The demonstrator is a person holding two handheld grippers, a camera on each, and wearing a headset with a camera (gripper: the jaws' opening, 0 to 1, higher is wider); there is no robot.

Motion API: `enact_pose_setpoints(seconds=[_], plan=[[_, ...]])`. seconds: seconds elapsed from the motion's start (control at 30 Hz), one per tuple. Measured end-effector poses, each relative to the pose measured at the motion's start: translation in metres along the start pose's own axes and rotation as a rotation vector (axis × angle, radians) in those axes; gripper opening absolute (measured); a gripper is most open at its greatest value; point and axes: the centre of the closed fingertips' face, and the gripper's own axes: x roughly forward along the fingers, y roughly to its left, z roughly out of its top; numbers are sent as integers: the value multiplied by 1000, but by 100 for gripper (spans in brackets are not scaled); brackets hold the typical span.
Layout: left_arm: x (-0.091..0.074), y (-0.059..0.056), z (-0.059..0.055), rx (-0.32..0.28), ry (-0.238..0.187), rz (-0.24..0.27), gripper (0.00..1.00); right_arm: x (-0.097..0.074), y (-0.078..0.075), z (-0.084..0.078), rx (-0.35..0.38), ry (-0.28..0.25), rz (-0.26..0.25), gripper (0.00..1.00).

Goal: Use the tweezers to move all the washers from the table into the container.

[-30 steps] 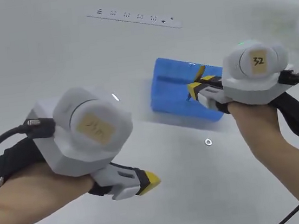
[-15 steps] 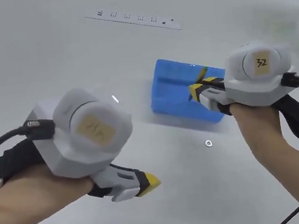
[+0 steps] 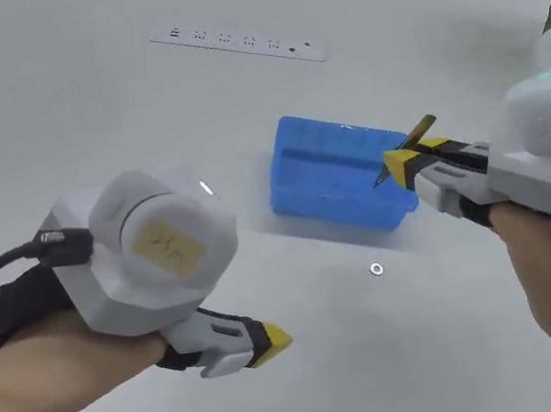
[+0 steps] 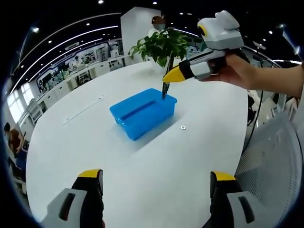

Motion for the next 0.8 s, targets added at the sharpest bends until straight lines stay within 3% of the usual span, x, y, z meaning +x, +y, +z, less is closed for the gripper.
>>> enact_pose_setpoints(seconds=[0.3,0.53,0.8], plan=[[0,-1,2,2,-1,-3,96,-8,1,-21,58,26,-15,4],[1,-1,-1,1,7,0,96,-4,6,-40,63,69,-13,4],[0,0,-1,-4,8,5,96,0,8,-65,119,116,-8,4]])
